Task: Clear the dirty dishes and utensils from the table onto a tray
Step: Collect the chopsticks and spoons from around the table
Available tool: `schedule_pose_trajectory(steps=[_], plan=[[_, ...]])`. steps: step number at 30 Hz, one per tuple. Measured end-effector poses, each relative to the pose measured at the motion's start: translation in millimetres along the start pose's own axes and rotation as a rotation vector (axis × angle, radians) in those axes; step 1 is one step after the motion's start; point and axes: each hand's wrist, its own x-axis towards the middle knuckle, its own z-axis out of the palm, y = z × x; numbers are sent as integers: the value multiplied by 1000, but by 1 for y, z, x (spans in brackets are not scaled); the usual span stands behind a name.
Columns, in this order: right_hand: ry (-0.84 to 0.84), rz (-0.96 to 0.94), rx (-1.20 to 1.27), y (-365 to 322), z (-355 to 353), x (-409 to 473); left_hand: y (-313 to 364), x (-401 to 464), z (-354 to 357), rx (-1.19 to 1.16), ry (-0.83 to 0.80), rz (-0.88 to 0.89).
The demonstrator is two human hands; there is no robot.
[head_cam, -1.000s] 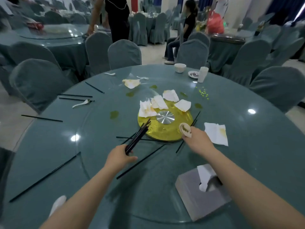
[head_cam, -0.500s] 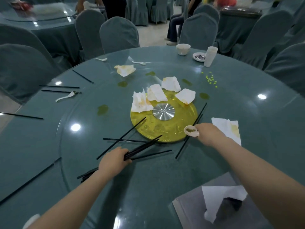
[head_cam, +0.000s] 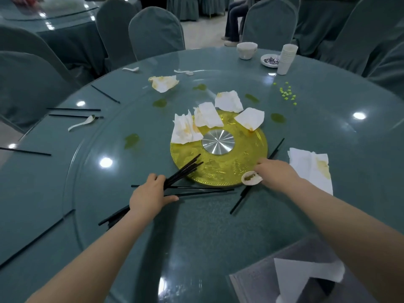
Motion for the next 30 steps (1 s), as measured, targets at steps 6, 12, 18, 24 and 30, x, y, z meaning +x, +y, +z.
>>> schedule_pose_trajectory(steps=[6, 12, 18, 24, 30], plan=[[-33, -281, -18, -57, -5, 4, 9, -3, 3, -14, 44, 107], [5, -377, 76, -83, -5, 5, 11, -5, 1, -102, -38, 70], [-1, -130, 91, -35, 0, -1, 16, -10, 2, -181, -98, 3], [36, -236, 143, -65, 8, -7, 33, -13, 2, -225, -83, 7], [141, 2, 295, -35, 0, -15, 66, -18, 7, -212, -74, 92]])
